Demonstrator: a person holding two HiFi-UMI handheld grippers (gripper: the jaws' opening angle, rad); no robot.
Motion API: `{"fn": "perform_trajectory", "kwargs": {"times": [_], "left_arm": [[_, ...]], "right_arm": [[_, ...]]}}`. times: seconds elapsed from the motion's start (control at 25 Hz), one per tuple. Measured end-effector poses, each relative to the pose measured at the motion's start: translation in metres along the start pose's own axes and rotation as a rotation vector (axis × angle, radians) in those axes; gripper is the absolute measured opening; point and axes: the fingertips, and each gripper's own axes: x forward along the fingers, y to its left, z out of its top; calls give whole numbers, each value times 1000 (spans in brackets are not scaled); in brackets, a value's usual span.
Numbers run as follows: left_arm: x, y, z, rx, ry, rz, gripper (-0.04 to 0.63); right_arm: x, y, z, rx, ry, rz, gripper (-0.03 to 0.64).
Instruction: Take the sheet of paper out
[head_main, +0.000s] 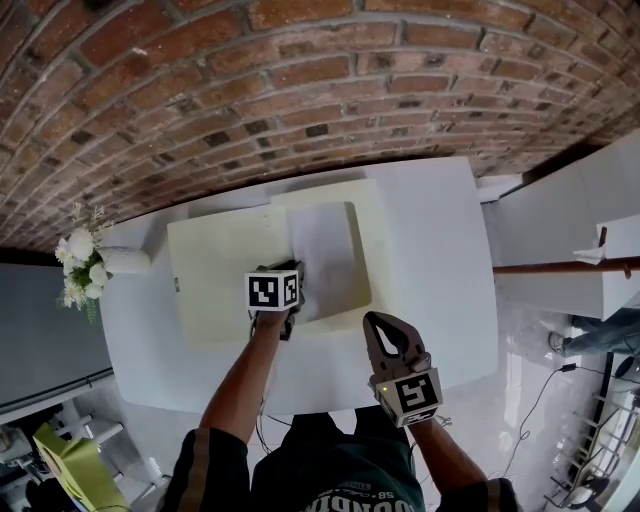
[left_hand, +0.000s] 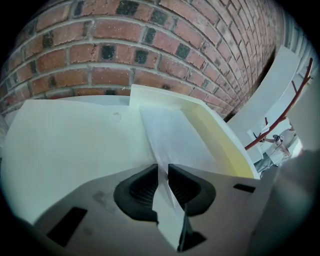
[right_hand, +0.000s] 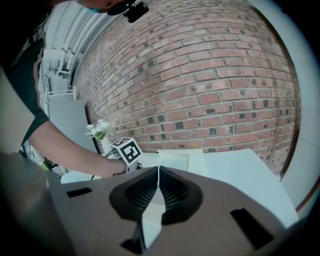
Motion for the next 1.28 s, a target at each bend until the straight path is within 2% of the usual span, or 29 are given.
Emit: {"fn": "perform_trajectory", "kwargs": {"times": [0.2, 0.44, 1.28], "left_arm": [[-1, 4, 0, 42, 0, 50, 29], [-2, 5, -1, 37, -7, 56, 12], [-15, 23, -1, -54, -44, 31, 9]], "right_arm": [[1, 1, 0, -8, -16, 5, 70], [-1, 2, -2, -3, -7, 3, 70], [0, 11, -6, 5, 14, 10, 71]]}}
